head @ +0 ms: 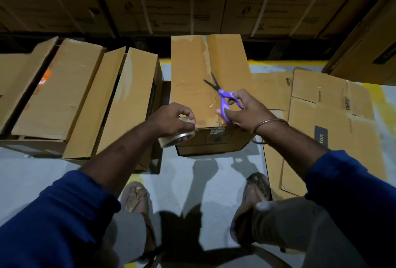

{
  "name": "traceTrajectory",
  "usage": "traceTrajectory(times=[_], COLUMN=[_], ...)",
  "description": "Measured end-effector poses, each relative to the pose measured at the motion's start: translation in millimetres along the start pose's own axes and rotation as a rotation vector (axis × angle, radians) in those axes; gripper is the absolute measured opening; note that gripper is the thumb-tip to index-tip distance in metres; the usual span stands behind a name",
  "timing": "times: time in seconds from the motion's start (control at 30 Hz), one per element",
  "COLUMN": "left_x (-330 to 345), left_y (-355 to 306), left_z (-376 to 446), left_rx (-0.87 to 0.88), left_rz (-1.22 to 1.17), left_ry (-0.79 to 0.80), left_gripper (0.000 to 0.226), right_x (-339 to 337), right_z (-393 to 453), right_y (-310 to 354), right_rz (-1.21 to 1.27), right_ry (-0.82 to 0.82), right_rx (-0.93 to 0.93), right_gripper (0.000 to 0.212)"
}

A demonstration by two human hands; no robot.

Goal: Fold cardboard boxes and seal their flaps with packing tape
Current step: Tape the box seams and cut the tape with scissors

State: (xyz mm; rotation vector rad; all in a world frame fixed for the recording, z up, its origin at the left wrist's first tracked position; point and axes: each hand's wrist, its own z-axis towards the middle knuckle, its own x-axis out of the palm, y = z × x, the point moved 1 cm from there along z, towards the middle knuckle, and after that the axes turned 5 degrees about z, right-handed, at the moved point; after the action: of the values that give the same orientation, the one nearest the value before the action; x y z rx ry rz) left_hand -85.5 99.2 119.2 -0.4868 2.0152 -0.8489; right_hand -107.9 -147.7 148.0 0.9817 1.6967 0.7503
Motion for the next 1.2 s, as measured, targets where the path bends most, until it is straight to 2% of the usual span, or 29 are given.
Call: traceTrajectory(times=[0.1, 0.23, 0.27, 0.37, 0.53, 0.57, 0.67, 0.73, 0.9, 1.03, 1.1, 1.17, 1.2], left_x=[-7, 1, 3, 4, 1, -1, -14, -26, -46, -67, -76, -78, -74], left_y=[-29, -46, -46, -46, -49, -51, -51, -47, -18, 18, 43, 66, 72], left_z=[-20, -39, -40, -35, -27, -27, -27, -28, -34, -46, -50, -46, -44], left_rx=[0.088, 0.110, 0.102, 0.059, 0.077, 0.080, -0.025, -0.044, -0.073, -0.094, -0.122, -0.152, -0.159], left_rz=[0.176, 0.252, 0.259, 0.248, 0.101, 0.016, -0.246, -0.244, 0.054, 0.133, 0.178, 0.220, 0.225], left_ry=[-0.090, -0.144, -0.149, -0.150, -0.062, -0.006, 0.135, 0.187, 0.276, 0.309, 0.287, 0.235, 0.217], left_gripper=[0.018, 0.030, 0.028, 0.023, 0.013, 0.017, 0.055, 0.069, 0.071, 0.044, 0.051, 0.061, 0.054], right_x=[15, 32, 35, 38, 30, 26, 18, 13, -22, -91, -117, -128, -130], right_z=[-20, -31, -30, -26, -7, -3, 1, -1, 4, 8, 3, -2, -3], right_y=[13, 8, 6, 4, 4, 5, 6, 2, -23, -68, -94, -115, -123], right_rz=[0.190, 0.250, 0.265, 0.218, 0.246, 0.278, 0.502, 0.590, 0.463, 0.264, 0.165, 0.096, 0.075], right_ry=[0.086, 0.056, 0.037, -0.018, -0.036, -0.036, -0.014, -0.009, -0.181, -0.395, -0.548, -0.632, -0.655], right_rx=[-0.102, -0.112, -0.123, -0.201, -0.088, -0.062, 0.043, 0.104, 0.221, 0.263, 0.293, 0.368, 0.401], right_gripper=[0.041, 0.064, 0.063, 0.042, 0.046, 0.046, 0.041, 0.043, 0.041, 0.023, 0.021, 0.020, 0.015])
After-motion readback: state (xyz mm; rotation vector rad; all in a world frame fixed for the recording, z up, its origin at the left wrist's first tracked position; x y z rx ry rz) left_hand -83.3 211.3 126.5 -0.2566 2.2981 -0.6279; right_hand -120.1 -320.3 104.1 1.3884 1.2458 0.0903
